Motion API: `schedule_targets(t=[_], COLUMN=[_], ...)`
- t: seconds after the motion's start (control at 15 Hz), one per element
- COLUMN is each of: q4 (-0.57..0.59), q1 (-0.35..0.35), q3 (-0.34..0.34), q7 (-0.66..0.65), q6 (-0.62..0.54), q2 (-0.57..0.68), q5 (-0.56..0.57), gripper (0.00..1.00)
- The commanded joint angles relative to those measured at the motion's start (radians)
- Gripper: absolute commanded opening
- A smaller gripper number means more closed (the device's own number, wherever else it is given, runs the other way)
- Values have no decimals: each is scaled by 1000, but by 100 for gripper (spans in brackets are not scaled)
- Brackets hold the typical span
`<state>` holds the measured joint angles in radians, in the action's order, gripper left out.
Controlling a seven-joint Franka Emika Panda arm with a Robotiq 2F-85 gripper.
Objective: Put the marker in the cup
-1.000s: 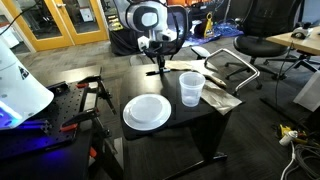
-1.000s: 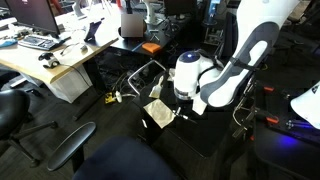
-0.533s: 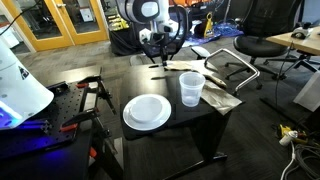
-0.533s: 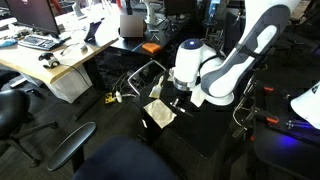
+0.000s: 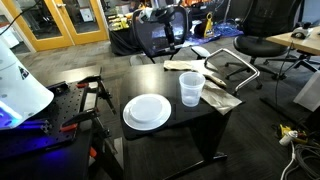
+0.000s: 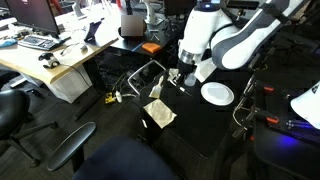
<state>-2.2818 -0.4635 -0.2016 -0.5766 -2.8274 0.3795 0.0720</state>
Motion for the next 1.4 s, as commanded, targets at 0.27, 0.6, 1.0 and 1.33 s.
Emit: schedule_targets(t=[0.27,0.6,1.0,1.33], q4=[-114,-116,-99,-96], q1=[14,-35,-113,-162], q3=[-40,-132,-261,-275], q7=[-268,-624,-1079,-1404], q6=[34,39,98,288], q2=[-198,-224,-240,-266], q5=[228,460,822,1047], gripper=[3,3,3,3])
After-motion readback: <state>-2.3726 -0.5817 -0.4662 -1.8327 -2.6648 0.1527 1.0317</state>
